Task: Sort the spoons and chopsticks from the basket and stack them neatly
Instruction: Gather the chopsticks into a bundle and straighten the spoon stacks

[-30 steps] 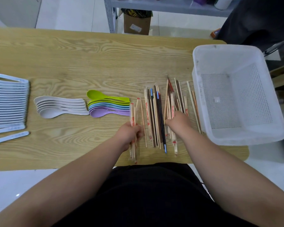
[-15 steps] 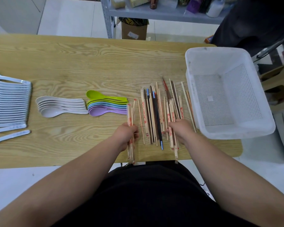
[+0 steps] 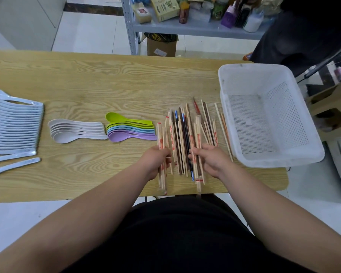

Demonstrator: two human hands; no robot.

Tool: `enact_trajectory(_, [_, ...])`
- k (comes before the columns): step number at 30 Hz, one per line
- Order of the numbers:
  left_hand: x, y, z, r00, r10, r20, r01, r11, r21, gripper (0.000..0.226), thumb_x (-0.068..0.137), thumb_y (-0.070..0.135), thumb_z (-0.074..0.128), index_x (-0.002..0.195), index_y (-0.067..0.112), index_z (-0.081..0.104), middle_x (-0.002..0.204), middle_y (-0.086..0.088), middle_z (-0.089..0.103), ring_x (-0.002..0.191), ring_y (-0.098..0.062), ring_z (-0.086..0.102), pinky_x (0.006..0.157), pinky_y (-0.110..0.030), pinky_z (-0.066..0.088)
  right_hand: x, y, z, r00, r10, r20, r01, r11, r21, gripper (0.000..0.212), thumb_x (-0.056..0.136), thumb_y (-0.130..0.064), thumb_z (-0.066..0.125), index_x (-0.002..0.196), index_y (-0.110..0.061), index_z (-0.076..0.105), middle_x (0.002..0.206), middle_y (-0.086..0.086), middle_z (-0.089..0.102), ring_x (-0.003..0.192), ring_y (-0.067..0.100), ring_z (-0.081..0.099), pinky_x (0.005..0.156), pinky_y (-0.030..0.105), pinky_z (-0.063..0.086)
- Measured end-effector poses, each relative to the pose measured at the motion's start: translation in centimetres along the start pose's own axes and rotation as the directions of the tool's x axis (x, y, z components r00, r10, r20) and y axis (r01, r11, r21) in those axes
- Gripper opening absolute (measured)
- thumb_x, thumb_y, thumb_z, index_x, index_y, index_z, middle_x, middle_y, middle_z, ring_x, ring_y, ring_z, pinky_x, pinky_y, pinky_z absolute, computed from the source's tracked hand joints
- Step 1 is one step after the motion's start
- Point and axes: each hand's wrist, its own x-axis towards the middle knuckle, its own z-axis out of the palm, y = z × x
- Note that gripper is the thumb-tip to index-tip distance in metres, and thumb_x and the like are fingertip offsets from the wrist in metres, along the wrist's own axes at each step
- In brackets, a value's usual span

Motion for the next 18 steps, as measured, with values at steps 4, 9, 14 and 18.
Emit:
enact_trajectory(4, [-0.6, 1.2, 1.6, 0.996, 0.056, 0.072, -0.047, 0.992, -0.121, 0.008, 0.098, 0.008, 0.056, 0.103, 0.005, 0.062, 0.077, -0.009, 0.06, 0.054, -0.014, 0.055, 0.05, -0.028, 0.049, -1.1, -0.2, 2.5, 0.992, -0.063, 0.108, 0.058, 0.997, 0.048, 0.019, 0.095, -0.002, 0.063, 0.114, -0.003, 0.063, 0.107, 0.014, 0.072, 0.085, 0.018, 0.075, 0.077, 0.036, 0.061])
enact_trajectory(9, [-1.4, 1.7, 2.1, 0.978, 0.139, 0.155, -0.093, 0.959, -0.268, 0.023, 0.102, 0.007, 0.051, 0.12, -0.001, 0.063, 0.109, -0.023, 0.071, 0.093, -0.032, 0.069, 0.09, -0.043, 0.056, -2.6, -1.0, 4.2, 0.981, -0.183, 0.058, 0.182, 0.983, 0.019, 0.018, 0.097, 0.001, 0.061, 0.109, -0.012, 0.065, 0.085, 0.002, 0.071, 0.078, 0.011, 0.069, 0.071, 0.024, 0.06])
enact_trajectory(14, [-1.9, 2.0, 2.2, 0.981, 0.128, 0.143, -0.075, 0.941, -0.329, 0.028, 0.102, 0.004, 0.049, 0.127, -0.001, 0.059, 0.115, -0.024, 0.069, 0.096, -0.03, 0.071, 0.08, -0.039, 0.06, -2.6, -0.8, 4.8, 0.968, -0.243, -0.061, 0.233, 0.963, -0.133, 0.024, 0.096, -0.018, 0.067, 0.117, -0.022, 0.056, 0.106, 0.008, 0.072, 0.097, 0.024, 0.072, 0.088, 0.043, 0.058])
enact_trajectory(18, [-2.2, 2.0, 2.5, 0.986, 0.099, 0.137, -0.036, 0.917, -0.398, 0.03, 0.103, 0.003, 0.048, 0.131, -0.001, 0.056, 0.114, -0.024, 0.068, 0.091, -0.029, 0.072, 0.075, -0.04, 0.06, -2.8, -0.7, 4.8, 0.948, -0.304, -0.094, 0.276, 0.934, -0.228, 0.009, 0.095, -0.024, 0.069, 0.095, -0.025, 0.059, 0.096, 0.001, 0.071, 0.094, 0.018, 0.068, 0.087, 0.035, 0.052])
